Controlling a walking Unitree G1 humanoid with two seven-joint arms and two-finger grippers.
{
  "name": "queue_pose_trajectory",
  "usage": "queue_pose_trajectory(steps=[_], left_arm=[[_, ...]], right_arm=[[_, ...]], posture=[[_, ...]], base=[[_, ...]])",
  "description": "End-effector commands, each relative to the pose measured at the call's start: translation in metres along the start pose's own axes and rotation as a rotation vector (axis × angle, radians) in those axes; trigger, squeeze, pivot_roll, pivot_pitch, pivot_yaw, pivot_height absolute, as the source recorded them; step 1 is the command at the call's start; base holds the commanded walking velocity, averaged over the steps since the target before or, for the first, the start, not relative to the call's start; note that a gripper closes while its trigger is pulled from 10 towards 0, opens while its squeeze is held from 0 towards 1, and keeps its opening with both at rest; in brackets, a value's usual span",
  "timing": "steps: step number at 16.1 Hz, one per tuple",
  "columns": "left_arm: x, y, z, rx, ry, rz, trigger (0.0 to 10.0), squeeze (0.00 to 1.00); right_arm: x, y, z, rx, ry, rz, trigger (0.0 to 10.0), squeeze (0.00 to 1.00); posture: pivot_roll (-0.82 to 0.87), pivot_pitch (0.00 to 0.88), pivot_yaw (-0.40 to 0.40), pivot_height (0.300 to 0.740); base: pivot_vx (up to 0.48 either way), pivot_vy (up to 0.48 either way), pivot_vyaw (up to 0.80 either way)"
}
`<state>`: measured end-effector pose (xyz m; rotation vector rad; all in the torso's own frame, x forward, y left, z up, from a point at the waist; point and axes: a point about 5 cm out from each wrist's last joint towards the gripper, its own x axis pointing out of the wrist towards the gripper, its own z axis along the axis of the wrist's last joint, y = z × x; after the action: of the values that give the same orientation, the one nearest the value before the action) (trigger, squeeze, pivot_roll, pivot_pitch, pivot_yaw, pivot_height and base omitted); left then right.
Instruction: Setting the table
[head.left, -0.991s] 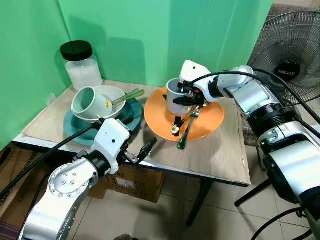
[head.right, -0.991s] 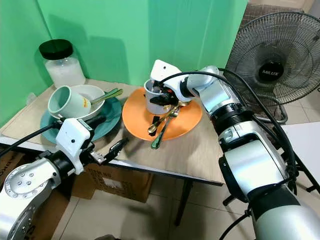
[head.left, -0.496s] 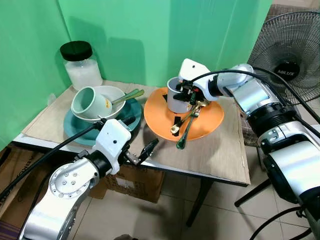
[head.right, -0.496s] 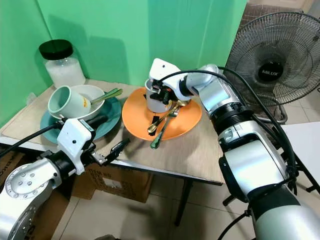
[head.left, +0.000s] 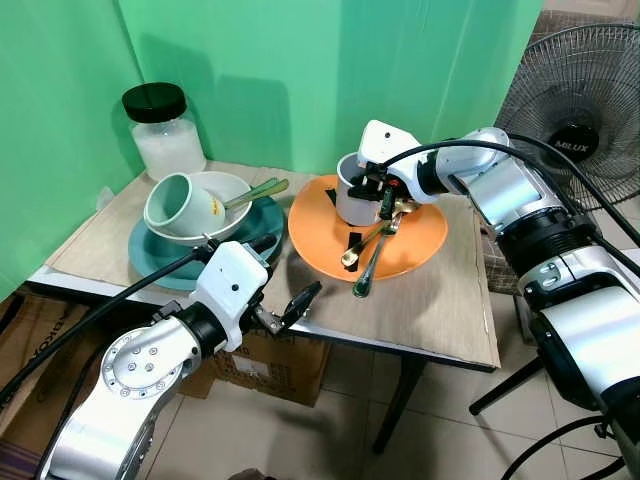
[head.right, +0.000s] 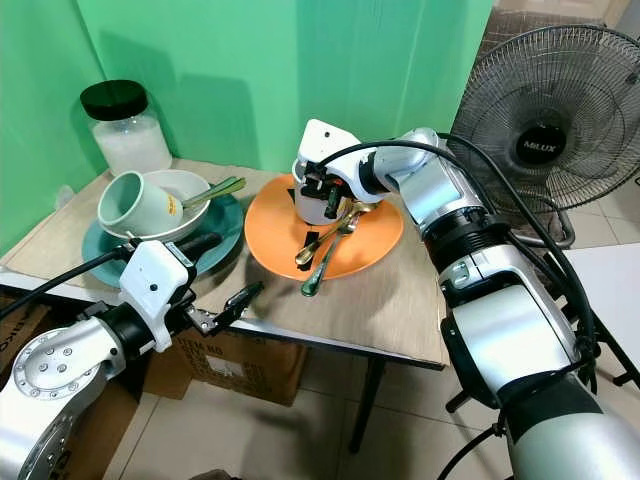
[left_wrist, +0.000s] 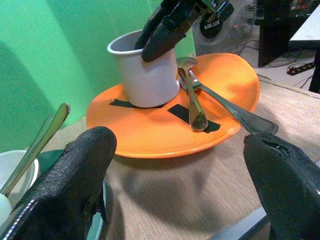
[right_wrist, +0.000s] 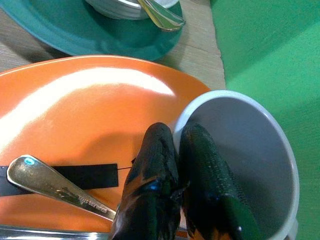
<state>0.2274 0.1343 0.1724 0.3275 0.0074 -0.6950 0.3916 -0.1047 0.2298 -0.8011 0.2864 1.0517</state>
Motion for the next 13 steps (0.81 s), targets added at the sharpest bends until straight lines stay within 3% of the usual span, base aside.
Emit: queue_pose_trajectory(steps=[1, 4, 7, 10, 13], left_arm=[[0.001, -0.001, 0.0, 0.018, -0.001, -0.014, 10.0, 0.0], [0.001, 0.0, 0.0, 0.023, 0.0, -0.015, 10.0, 0.0], [0.001, 0.004, 0.002, 0.031, -0.008, 0.01, 10.0, 0.0], [0.001, 0.006, 0.003, 0.033, -0.016, 0.028, 10.0, 0.0], [0.002, 0.009, 0.005, 0.039, -0.027, 0.069, 10.0, 0.0]], right_arm=[[-0.002, 0.001, -0.002, -0.001, 0.01, 0.005, 0.0, 0.0], [-0.003, -0.001, 0.0, 0.008, -0.016, -0.021, 0.0, 0.0], [-0.013, -0.011, 0.018, 0.058, -0.159, -0.089, 0.0, 0.0], [-0.026, -0.018, 0.027, 0.079, -0.236, -0.142, 0.0, 0.0], [-0.041, -0.018, 0.036, 0.104, -0.391, -0.207, 0.0, 0.0]], posture=[[-0.04, 0.0, 0.018, 0.74], [-0.04, 0.0, 0.019, 0.74], [-0.04, 0.005, 0.017, 0.74], [-0.04, 0.007, 0.015, 0.74], [-0.03, 0.007, 0.007, 0.74]], base=[[0.0, 0.0, 0.0], [0.0, 0.0, 0.0], [0.0, 0.0, 0.0], [0.0, 0.0, 0.0], [0.0, 0.0, 0.0]])
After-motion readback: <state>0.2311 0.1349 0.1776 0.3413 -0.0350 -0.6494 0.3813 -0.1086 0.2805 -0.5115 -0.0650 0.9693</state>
